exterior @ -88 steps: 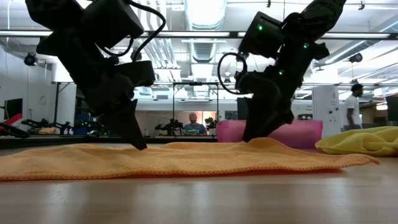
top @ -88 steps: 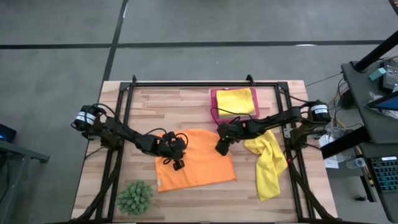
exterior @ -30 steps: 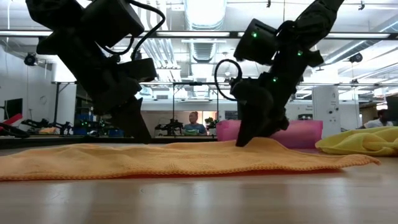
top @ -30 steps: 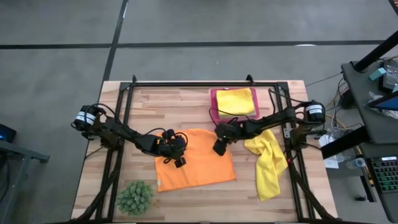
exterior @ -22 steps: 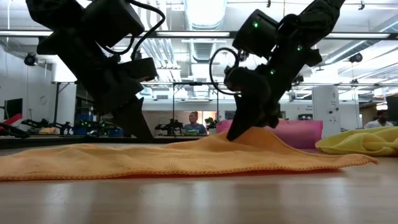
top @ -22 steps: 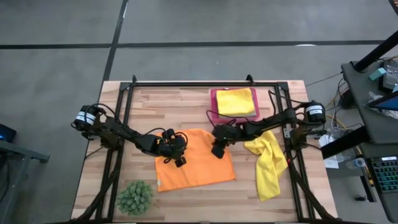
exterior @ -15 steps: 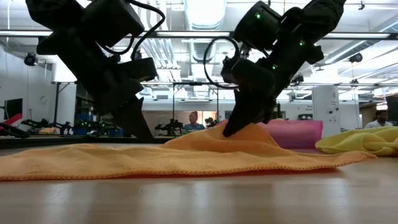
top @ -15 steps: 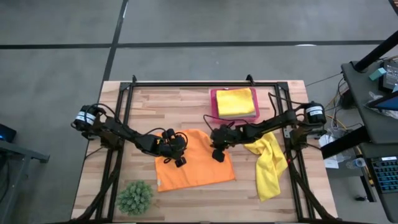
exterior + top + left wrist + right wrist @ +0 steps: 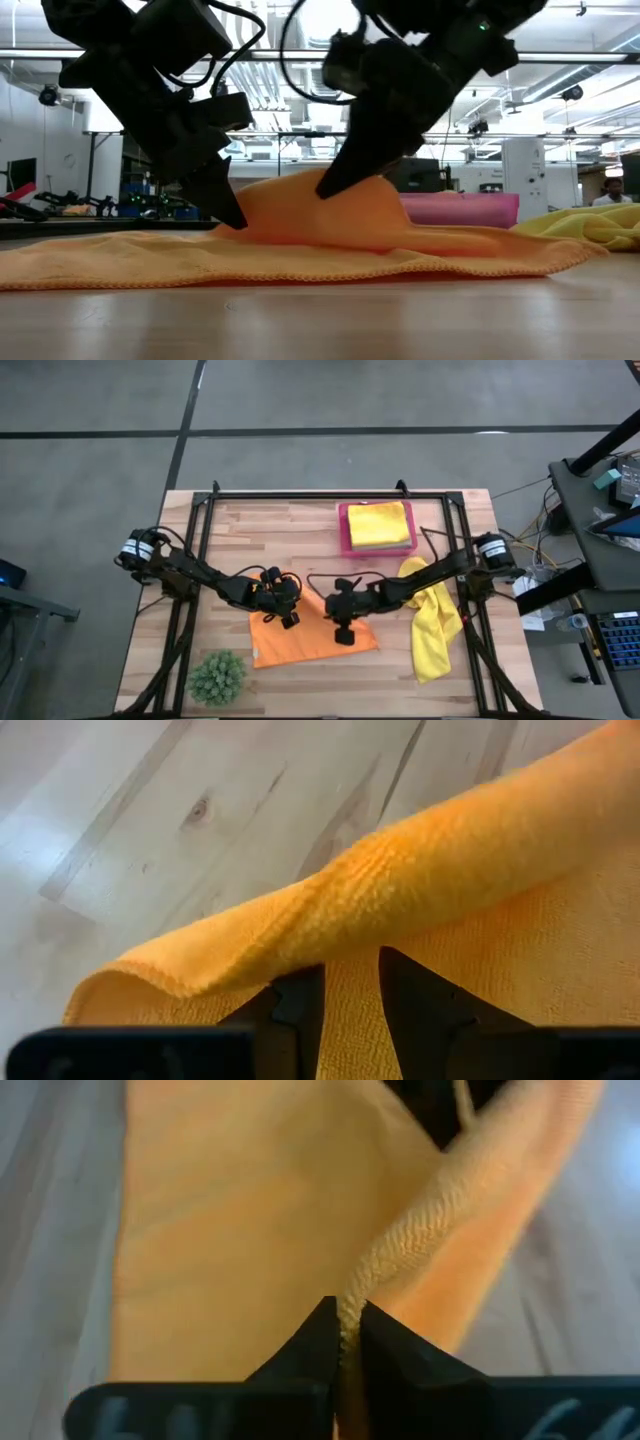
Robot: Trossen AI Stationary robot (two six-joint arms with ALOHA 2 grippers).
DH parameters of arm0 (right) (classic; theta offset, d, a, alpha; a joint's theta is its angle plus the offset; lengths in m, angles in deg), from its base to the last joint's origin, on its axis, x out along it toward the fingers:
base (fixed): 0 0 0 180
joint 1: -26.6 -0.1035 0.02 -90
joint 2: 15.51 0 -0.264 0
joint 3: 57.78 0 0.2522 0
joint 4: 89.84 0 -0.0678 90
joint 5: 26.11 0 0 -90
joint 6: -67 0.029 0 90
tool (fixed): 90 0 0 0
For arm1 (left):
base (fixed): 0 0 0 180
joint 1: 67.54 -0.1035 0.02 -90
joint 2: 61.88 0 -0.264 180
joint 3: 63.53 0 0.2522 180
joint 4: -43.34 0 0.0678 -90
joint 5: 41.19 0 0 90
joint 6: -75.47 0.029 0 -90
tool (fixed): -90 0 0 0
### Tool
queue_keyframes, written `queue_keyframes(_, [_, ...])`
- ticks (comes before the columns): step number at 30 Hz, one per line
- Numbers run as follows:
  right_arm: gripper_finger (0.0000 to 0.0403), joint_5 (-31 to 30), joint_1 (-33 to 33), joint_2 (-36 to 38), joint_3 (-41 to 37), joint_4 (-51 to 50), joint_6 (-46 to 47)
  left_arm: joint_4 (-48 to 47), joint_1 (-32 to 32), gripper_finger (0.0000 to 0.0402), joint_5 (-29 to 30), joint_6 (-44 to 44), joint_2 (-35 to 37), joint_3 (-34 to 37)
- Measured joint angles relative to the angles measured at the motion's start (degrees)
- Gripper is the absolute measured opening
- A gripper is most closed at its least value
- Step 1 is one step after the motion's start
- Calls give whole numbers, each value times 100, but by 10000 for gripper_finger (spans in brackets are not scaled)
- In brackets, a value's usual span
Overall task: Fold microfiber towels
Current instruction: Fold the orange microfiber cloth
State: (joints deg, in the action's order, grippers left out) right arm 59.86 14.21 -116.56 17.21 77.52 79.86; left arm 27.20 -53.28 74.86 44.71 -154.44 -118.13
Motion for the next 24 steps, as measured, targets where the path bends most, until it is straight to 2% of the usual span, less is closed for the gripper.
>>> queue_keyframes(5, [79,79,-105,-497,723,-765,-106,-125,0,83,-35,0,15,0])
queue_keyframes(8, [109,405,-192,-754,1078,-910,-227,-448,0,83,-113,-34,122,-14])
queue_keyframes(12, [135,472,-279,-1030,1556,-1197,-319,-865,0,83,-139,-48,306,-35])
queue_keyframes(17, [154,446,-278,-1352,2076,-1785,-380,-938,11,83,-239,-46,654,-39])
queue_keyframes(24, [158,390,-288,-1415,2234,-1991,-398,-1516,13,83,-953,-132,1283,-85])
